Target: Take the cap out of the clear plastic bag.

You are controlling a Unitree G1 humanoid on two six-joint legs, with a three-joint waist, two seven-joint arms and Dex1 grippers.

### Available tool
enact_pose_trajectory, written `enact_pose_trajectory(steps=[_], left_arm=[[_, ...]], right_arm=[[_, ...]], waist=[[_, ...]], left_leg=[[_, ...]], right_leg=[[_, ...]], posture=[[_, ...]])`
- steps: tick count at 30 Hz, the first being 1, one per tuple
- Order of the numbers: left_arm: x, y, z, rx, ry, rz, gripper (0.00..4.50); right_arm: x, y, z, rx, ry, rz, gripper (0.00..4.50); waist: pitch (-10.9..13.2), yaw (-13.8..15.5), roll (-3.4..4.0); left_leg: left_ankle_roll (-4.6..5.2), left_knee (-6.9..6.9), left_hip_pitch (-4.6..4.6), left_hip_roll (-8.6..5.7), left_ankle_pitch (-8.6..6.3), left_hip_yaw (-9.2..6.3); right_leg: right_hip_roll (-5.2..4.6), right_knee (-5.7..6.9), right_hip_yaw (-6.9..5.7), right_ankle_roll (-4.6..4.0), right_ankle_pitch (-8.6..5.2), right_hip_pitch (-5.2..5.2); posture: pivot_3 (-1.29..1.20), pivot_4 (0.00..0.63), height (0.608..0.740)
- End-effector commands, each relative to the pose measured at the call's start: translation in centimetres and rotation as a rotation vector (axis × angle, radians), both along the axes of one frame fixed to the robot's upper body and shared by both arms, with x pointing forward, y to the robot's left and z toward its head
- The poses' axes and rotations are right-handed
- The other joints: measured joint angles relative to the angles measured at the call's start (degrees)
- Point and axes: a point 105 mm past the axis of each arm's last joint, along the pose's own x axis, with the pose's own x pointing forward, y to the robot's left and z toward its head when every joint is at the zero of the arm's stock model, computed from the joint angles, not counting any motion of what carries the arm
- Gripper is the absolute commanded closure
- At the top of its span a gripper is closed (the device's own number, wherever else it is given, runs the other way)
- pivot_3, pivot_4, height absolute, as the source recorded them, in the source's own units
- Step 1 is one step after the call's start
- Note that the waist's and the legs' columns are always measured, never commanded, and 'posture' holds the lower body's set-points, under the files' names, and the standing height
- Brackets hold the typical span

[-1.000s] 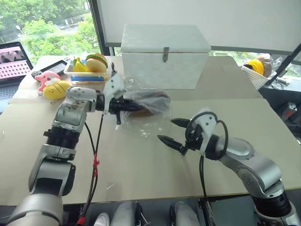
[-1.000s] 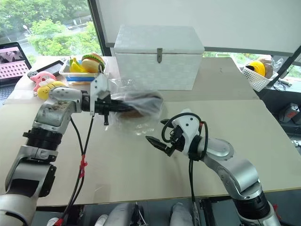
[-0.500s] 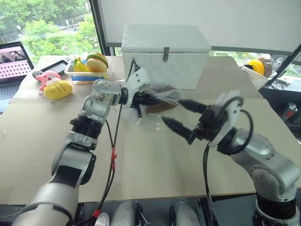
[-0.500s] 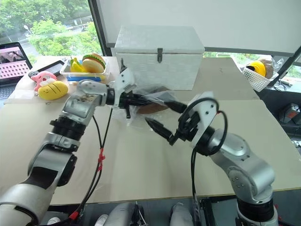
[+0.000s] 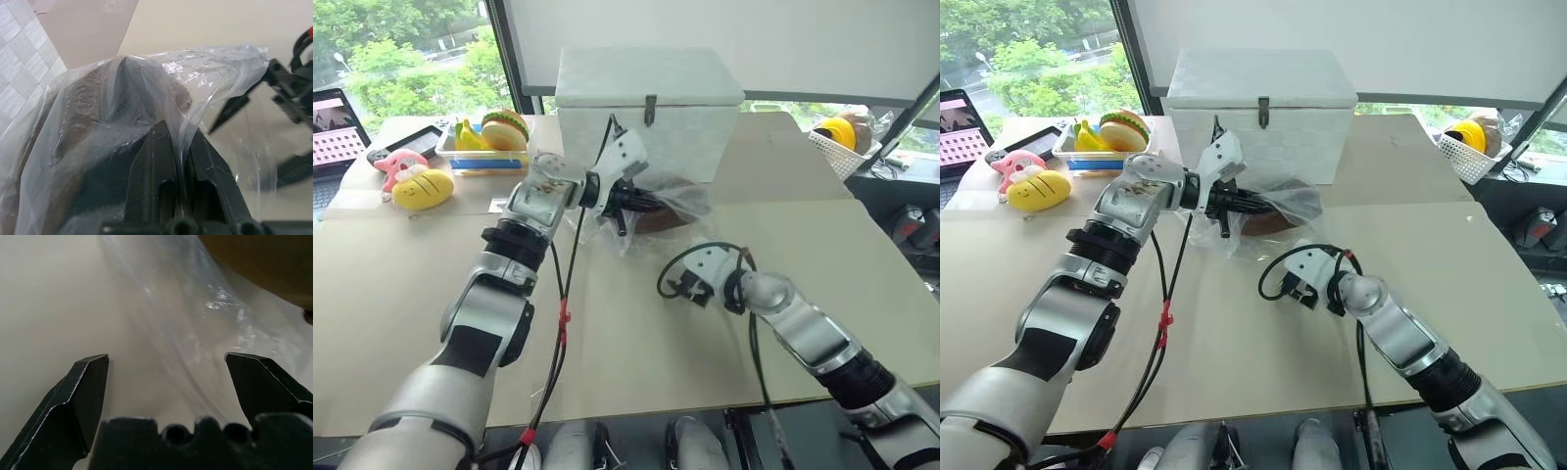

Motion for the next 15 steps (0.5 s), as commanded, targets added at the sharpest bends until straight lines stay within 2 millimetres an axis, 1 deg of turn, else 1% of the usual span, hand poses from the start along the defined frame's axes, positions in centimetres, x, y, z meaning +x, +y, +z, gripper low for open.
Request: enact_pose_trajectory(steps=[1, 2, 3, 4, 6, 7, 8, 9, 10, 11, 12, 13, 15], left_arm=[[-0.1, -0.3, 1.8, -0.02, -0.059, -0.021, 4.46], [0.0, -0.3, 1.8, -0.019, -0.059, -0.017, 4.46], [0.0, -0.2, 1.7, -0.017, -0.059, -0.015, 4.46], [0.1, -0.2, 1.6, -0.014, -0.06, -0.012, 4.46], [0.2, -0.1, 1.5, -0.011, -0.061, -0.009, 4.46], [0.2, 0.0, 1.5, -0.01, -0.061, -0.01, 4.46], [0.2, -0.1, 1.5, -0.011, -0.06, -0.009, 4.46], [0.2, -0.1, 1.4, -0.011, -0.06, -0.009, 4.46], [0.2, -0.2, 1.4, -0.009, -0.06, -0.009, 4.46], [0.2, -0.2, 1.3, -0.008, -0.06, -0.009, 4.46], [0.2, -0.2, 1.3, -0.007, -0.06, -0.012, 4.46], [0.1, -0.3, 1.3, -0.007, -0.06, -0.015, 4.46], [0.1, -0.3, 1.3, -0.007, -0.059, -0.018, 4.46]], right_arm=[[-0.3, 0.9, 4.8, 0.231, -0.075, 0.066, 0.0], [-1.2, 1.8, 6.0, 0.322, -0.061, 0.122, 0.0], [-1.9, 2.4, 6.9, 0.385, -0.047, 0.168, 0.0], [-3.2, 3.2, 7.5, 0.426, -0.013, 0.238, 0.0], [-5.8, 4.5, 8.3, 0.474, 0.057, 0.374, 0.0], [-6.6, 4.8, 8.5, 0.487, 0.08, 0.412, 0.0], [-8.0, 5.1, 9.4, 0.521, 0.097, 0.482, 0.0], [-9.0, 5.3, 10.0, 0.542, 0.108, 0.529, 0.0], [-9.2, 5.2, 11.1, 0.581, 0.085, 0.533, 0.0], [-8.8, 4.9, 11.8, 0.609, 0.065, 0.508, 0.0], [-7.8, 4.4, 12.0, 0.602, 0.038, 0.448, 0.0], [-7.0, 3.9, 11.8, 0.568, 0.019, 0.394, 0.0], [-5.6, 3.1, 10.6, 0.449, -0.01, 0.304, 0.0]], waist=[[0.0, 0.0, 0.01], [0.0, 0.0, 0.01], [0.0, 0.1, 0.01], [0.0, 0.1, 0.01], [0.0, 0.1, 0.02], [0.0, 0.2, 0.02], [0.0, 0.3, 0.02], [0.0, 0.5, 0.02], [0.0, 0.6, 0.01], [0.0, 0.6, 0.01], [0.0, 0.6, 0.01], [0.0, 0.5, 0.01], [0.0, 0.4, 0.01]], left_leg=[[-0.02, -0.06, 0.0, 0.01, 0.01, -0.01], [-0.03, -0.06, 0.0, 0.02, 0.02, -0.02], [-0.04, -0.09, 0.01, 0.02, 0.02, -0.03], [-0.05, -0.12, 0.01, 0.02, 0.03, -0.07], [-0.06, -0.17, 0.01, 0.02, 0.04, -0.09], [-0.06, -0.16, 0.01, 0.01, 0.04, -0.1], [-0.06, -0.16, 0.01, 0.0, 0.03, -0.12], [-0.06, -0.14, 0.01, 0.0, 0.03, -0.16], [-0.05, -0.12, 0.01, -0.02, 0.03, -0.2], [-0.05, -0.11, 0.01, -0.02, 0.03, -0.21], [-0.05, -0.08, 0.01, -0.01, 0.03, -0.21], [-0.05, -0.04, 0.01, -0.01, 0.03, -0.2], [-0.05, 0.05, 0.01, 0.0, 0.03, -0.2]], right_leg=[[0.0, -0.03, 0.0, 0.0, 0.0, 0.01], [0.0, -0.06, -0.01, 0.0, 0.0, 0.01], [0.01, -0.05, -0.01, 0.0, 0.0, 0.01], [0.04, -0.09, -0.03, -0.01, 0.0, 0.03], [0.05, -0.08, -0.03, -0.02, 0.01, 0.03], [0.05, -0.09, -0.06, -0.02, 0.01, 0.05], [0.05, -0.11, -0.06, -0.02, 0.01, 0.09], [0.05, -0.11, -0.1, -0.02, 0.01, 0.12], [0.02, -0.1, -0.11, -0.02, 0.02, 0.13], [0.01, -0.11, -0.11, -0.02, 0.02, 0.14], [0.02, -0.11, -0.1, -0.02, 0.02, 0.14], [0.01, -0.09, -0.09, -0.03, 0.02, 0.14], [0.01, -0.06, -0.08, -0.03, 0.02, 0.12]], posture=[[0.0, 0.15, 0.723], [0.0, 0.15, 0.723], [0.0, 0.15, 0.723], [0.0, 0.15, 0.723], [0.0, 0.15, 0.723], [0.0, 0.15, 0.723], [0.0, 0.15, 0.723], [0.0, 0.15, 0.723], [0.0, 0.15, 0.723], [0.0, 0.15, 0.723], [0.0, 0.15, 0.723], [0.0, 0.15, 0.723], [0.0, 0.15, 0.723]])
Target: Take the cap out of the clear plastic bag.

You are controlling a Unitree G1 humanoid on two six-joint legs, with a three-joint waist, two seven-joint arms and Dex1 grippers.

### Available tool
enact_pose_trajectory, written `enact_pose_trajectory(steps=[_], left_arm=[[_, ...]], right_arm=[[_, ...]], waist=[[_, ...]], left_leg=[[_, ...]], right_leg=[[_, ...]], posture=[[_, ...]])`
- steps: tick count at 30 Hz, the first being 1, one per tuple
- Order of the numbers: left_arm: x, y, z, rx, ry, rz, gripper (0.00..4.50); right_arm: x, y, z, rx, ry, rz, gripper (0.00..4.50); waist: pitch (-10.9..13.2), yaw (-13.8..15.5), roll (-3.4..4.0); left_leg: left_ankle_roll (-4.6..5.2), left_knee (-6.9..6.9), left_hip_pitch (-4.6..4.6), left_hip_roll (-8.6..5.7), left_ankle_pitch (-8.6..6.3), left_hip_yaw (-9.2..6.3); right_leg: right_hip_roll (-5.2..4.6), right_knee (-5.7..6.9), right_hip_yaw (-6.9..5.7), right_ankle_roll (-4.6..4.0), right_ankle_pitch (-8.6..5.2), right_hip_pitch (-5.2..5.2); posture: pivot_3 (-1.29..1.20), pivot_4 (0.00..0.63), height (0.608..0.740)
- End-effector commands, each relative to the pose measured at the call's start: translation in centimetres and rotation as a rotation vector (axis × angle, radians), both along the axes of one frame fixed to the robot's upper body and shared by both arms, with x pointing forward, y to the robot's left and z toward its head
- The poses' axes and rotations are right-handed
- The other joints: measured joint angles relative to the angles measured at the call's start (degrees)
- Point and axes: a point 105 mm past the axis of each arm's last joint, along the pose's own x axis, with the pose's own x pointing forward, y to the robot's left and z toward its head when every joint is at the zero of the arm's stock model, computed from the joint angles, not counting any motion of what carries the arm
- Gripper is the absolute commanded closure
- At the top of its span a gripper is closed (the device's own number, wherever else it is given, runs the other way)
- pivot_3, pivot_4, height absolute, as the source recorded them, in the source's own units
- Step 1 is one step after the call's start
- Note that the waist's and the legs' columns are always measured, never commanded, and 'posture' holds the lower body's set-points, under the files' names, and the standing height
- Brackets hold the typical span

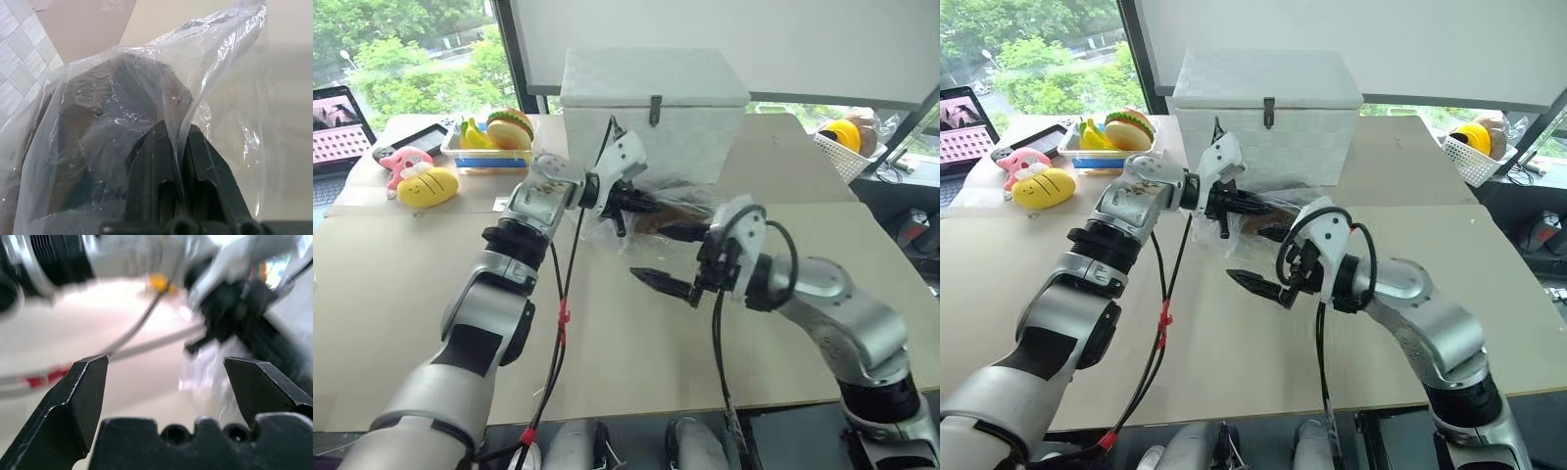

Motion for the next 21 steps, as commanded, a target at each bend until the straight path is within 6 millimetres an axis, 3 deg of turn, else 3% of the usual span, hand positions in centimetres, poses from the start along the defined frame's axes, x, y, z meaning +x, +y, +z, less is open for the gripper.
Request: enact_pose_trajectory(steps=[1, 6, 10, 13, 17, 21], left_arm=[[-0.2, -0.4, 1.8, -0.013, -0.066, -0.025, 4.46], [-0.1, -0.6, 2.6, -0.037, -0.063, -0.016, 4.46], [0.1, -0.9, 2.9, -0.055, -0.07, -0.002, 4.46], [0.1, -0.9, 2.6, -0.038, -0.08, 0.001, 4.46], [-0.1, -1.0, 2.5, -0.039, -0.077, -0.012, 4.46], [-0.2, -1.1, 2.5, -0.047, -0.068, -0.017, 4.46]], right_arm=[[2.4, -1.9, -1.0, -0.143, -0.071, -0.185, 0.0], [4.6, -2.3, -2.0, -0.272, -0.166, -0.292, 0.0], [4.4, -1.4, -2.6, -0.26, -0.158, -0.263, 0.0], [3.7, -0.4, -1.8, -0.166, -0.136, -0.221, 0.0], [4.8, -0.9, -1.4, -0.16, -0.163, -0.29, 0.0], [7.3, -2.4, -1.3, -0.258, -0.275, -0.429, 0.0]], waist=[[0.0, 0.1, 0.0], [0.0, -0.2, 0.0], [0.0, -0.2, 0.0], [0.0, -0.2, 0.0], [0.0, -0.1, 0.0], [0.0, -0.2, 0.0]], left_leg=[[0.0, 0.01, 0.0, 0.0, 0.0, 0.0], [0.0, -0.03, -0.01, -0.01, 0.0, 0.09], [0.0, -0.08, -0.01, -0.01, 0.0, 0.1], [0.0, -0.08, -0.01, -0.01, 0.0, 0.09], [0.0, -0.07, -0.01, -0.01, 0.01, 0.07], [0.0, -0.06, -0.01, -0.03, 0.01, 0.09]], right_leg=[[-0.01, -0.02, 0.0, 0.0, 0.0, -0.02], [-0.03, 0.09, 0.05, -0.01, -0.01, -0.12], [-0.01, 0.08, 0.02, 0.0, -0.01, -0.09], [-0.01, 0.06, 0.01, 0.0, -0.01, -0.05], [0.0, 0.07, 0.0, 0.0, -0.01, -0.04], [-0.01, 0.07, 0.01, 0.01, -0.01, -0.05]], posture=[[0.0, 0.15, 0.723], [0.0, 0.15, 0.723], [0.0, 0.15, 0.723], [0.0, 0.15, 0.723], [0.0, 0.15, 0.723], [0.0, 0.15, 0.723]])
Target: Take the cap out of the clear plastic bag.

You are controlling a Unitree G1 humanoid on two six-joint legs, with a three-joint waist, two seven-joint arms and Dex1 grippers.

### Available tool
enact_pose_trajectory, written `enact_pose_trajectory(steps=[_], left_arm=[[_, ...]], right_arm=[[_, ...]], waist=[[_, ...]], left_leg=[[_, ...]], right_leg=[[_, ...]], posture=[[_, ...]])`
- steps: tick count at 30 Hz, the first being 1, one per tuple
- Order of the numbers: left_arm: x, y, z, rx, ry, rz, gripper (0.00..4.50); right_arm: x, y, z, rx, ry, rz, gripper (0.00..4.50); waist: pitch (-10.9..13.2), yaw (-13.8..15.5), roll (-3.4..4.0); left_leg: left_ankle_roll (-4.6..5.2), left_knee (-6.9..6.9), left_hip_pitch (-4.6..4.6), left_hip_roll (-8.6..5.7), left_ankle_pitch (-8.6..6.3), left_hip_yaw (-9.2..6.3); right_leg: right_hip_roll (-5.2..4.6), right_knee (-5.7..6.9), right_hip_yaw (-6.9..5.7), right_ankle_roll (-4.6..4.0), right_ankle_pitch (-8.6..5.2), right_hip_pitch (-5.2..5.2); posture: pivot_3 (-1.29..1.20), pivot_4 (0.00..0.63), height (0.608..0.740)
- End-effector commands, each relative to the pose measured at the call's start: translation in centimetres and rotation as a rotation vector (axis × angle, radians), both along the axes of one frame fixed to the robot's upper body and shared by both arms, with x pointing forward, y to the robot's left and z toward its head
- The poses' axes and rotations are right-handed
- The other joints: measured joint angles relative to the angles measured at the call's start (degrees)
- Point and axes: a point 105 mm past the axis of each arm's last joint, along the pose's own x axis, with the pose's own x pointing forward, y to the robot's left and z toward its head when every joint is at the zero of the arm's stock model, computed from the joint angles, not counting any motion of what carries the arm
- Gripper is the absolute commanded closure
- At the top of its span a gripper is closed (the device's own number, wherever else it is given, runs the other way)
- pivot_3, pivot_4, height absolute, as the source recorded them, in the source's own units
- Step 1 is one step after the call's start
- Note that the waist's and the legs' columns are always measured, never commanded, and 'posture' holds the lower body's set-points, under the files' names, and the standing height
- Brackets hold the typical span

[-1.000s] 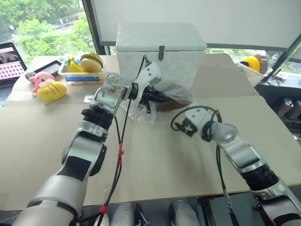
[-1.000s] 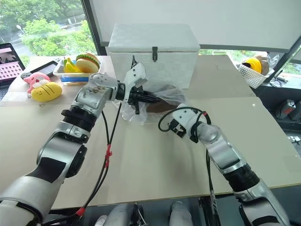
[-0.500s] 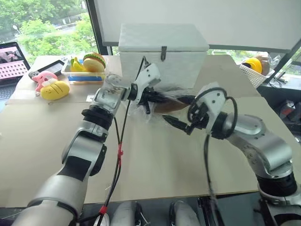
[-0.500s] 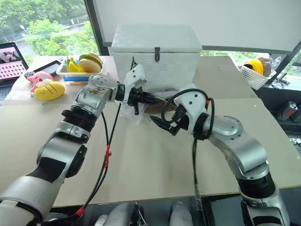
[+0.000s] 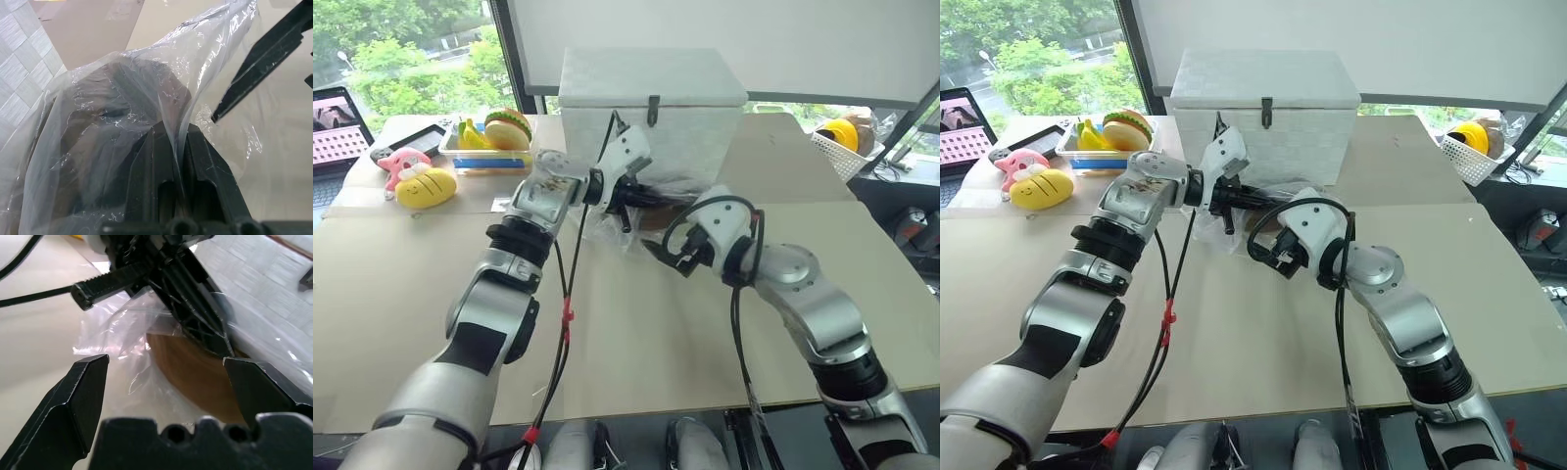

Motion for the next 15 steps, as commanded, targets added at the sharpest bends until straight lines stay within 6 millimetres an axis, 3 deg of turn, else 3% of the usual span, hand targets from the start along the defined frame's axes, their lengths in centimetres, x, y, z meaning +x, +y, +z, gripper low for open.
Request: enact_pose_trajectory(steps=[1, 8, 15], left_arm=[[-0.4, -0.7, 1.8, -0.024, -0.053, -0.029, 4.46], [-0.5, -0.7, 1.7, -0.026, -0.05, -0.028, 4.46], [-0.5, -0.8, 1.7, -0.035, -0.048, -0.03, 4.46]], right_arm=[[1.7, -1.4, 1.7, -0.078, -0.163, -0.104, 0.0], [3.0, -0.5, 0.4, -0.286, -0.294, -0.087, 0.0], [3.3, 1.5, -3.2, -0.571, -0.367, 0.002, 0.0]], waist=[[0.0, 0.0, 0.0], [0.0, -0.4, 0.01], [0.0, -0.5, 0.01]], left_leg=[[0.0, 0.0, 0.0, 0.01, 0.0, 0.0], [-0.03, -0.14, 0.0, 0.0, 0.02, 0.03], [-0.05, -0.14, 0.01, 0.0, 0.03, 0.03]], right_leg=[[0.01, 0.0, 0.0, 0.0, 0.0, 0.0], [0.02, -0.02, 0.0, 0.0, 0.0, -0.07], [0.02, -0.03, 0.0, 0.0, -0.01, -0.05]], posture=[[0.0, 0.15, 0.723], [0.0, 0.15, 0.723], [0.0, 0.15, 0.723]])
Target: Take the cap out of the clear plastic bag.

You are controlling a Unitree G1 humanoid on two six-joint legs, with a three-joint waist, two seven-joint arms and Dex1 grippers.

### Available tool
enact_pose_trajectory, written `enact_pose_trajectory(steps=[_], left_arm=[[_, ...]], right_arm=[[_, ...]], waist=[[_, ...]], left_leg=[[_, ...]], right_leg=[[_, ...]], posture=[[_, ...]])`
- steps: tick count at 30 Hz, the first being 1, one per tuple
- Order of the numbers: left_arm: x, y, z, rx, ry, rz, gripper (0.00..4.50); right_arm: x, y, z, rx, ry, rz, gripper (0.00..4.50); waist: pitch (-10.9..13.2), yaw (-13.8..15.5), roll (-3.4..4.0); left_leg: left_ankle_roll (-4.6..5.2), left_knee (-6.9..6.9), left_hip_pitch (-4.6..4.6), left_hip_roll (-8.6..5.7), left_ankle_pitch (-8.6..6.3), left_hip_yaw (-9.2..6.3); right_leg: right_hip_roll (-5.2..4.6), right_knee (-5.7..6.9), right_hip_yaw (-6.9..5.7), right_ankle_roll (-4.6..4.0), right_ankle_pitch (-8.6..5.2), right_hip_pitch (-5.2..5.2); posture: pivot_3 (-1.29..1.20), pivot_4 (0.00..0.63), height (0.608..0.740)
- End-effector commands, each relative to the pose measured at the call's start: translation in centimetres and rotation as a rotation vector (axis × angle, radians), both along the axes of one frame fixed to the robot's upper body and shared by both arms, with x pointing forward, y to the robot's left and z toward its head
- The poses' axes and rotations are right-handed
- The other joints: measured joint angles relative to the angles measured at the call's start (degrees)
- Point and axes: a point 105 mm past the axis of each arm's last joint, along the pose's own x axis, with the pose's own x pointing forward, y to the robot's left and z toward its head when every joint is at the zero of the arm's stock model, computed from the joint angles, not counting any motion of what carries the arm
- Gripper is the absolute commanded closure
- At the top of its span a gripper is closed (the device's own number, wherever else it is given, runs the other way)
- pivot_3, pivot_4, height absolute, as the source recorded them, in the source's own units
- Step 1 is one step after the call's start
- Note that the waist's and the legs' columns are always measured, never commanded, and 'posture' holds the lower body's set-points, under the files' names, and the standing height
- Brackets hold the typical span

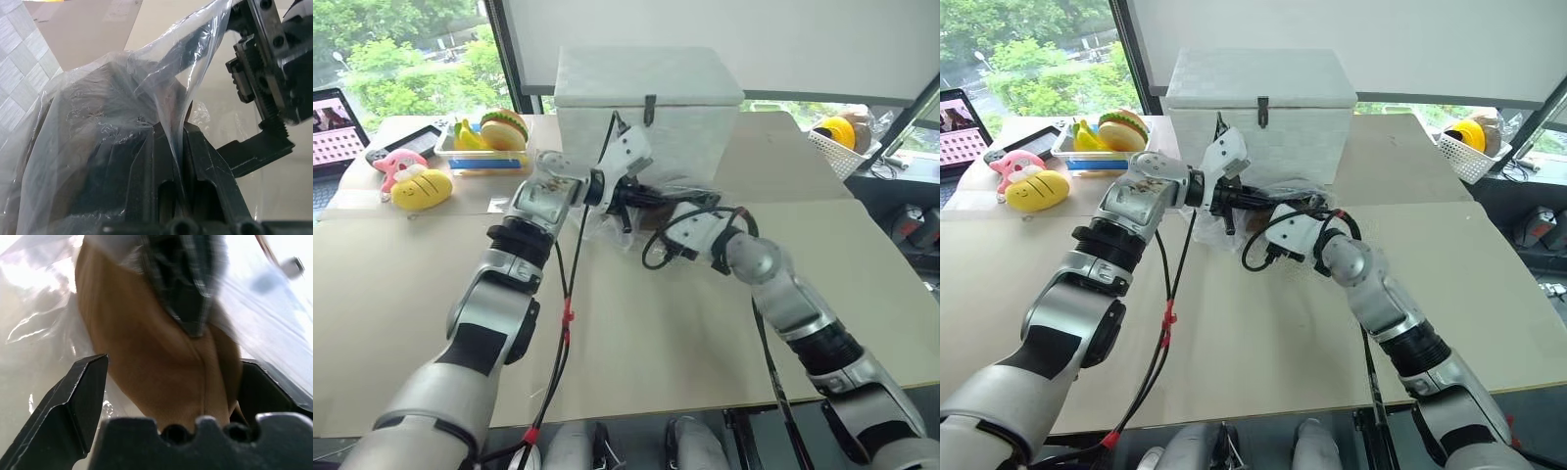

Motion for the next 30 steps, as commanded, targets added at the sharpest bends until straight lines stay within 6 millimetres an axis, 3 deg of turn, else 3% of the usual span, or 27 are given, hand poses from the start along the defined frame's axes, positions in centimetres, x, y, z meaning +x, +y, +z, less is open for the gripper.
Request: enact_pose_trajectory(steps=[1, 4, 7, 11, 17, 24, 30], left_arm=[[-0.6, -1.0, 2.0, -0.037, -0.056, -0.046, 4.46], [-0.8, -1.0, 1.9, -0.036, -0.051, -0.055, 4.46], [-0.8, -1.0, 1.8, -0.035, -0.053, -0.053, 4.5], [-0.7, -0.9, 1.8, -0.034, -0.053, -0.047, 4.5], [-0.7, -0.9, 1.6, -0.033, -0.051, -0.044, 4.5], [-0.7, -0.8, 1.3, -0.032, -0.042, -0.041, 4.5], [-0.7, -0.6, 0.7, -0.018, -0.033, -0.038, 4.5]], right_arm=[[0.1, 1.2, -1.0, -0.164, -0.059, 0.034, 0.0], [1.2, 0.1, -1.9, -0.223, -0.056, -0.046, 0.0], [1.3, 0.1, -1.6, -0.204, -0.059, -0.056, 0.56], [1.1, 0.3, -1.4, -0.191, -0.066, -0.051, 2.03], [0.5, 0.9, -1.1, -0.162, -0.054, -0.029, 3.78], [-1.6, 1.9, -1.1, -0.07, -0.001, 0.027, 3.78], [-5.9, 1.6, -1.9, 0.11, 0.143, 0.102, 3.78]], waist=[[0.0, -0.2, 0.0], [0.0, -0.5, 0.0], [0.0, -0.8, 0.0], [0.0, -1.0, 0.0], [0.0, -1.1, 0.0], [0.0, -0.9, 0.01], [0.0, -0.3, 0.01]], left_leg=[[0.0, 0.0, 0.0, 0.0, 0.0, 0.01], [-0.01, 0.0, 0.0, 0.01, 0.01, 0.0], [-0.03, 0.0, 0.0, 0.01, 0.02, 0.0], [-0.03, -0.01, 0.0, 0.01, 0.02, 0.0], [-0.04, -0.02, 0.0, 0.0, 0.02, 0.0], [-0.04, -0.02, 0.0, 0.0, 0.02, -0.02], [-0.04, -0.04, 0.0, -0.01, 0.02, -0.04]], right_leg=[[0.0, 0.0, 0.01, 0.0, 0.0, 0.0], [0.01, 0.01, 0.0, -0.01, -0.01, -0.01], [0.01, 0.01, 0.0, -0.01, -0.01, 0.0], [0.01, 0.01, 0.0, -0.02, -0.01, 0.0], [0.01, 0.01, 0.0, -0.02, 0.0, 0.0], [0.01, 0.01, -0.01, -0.02, -0.01, 0.02], [0.01, -0.01, -0.02, -0.02, -0.01, 0.03]], posture=[[0.0, 0.15, 0.723], [0.0, 0.15, 0.723], [0.0, 0.15, 0.723], [0.0, 0.15, 0.723], [0.0, 0.15, 0.723], [0.0, 0.15, 0.723], [0.0, 0.15, 0.723]])
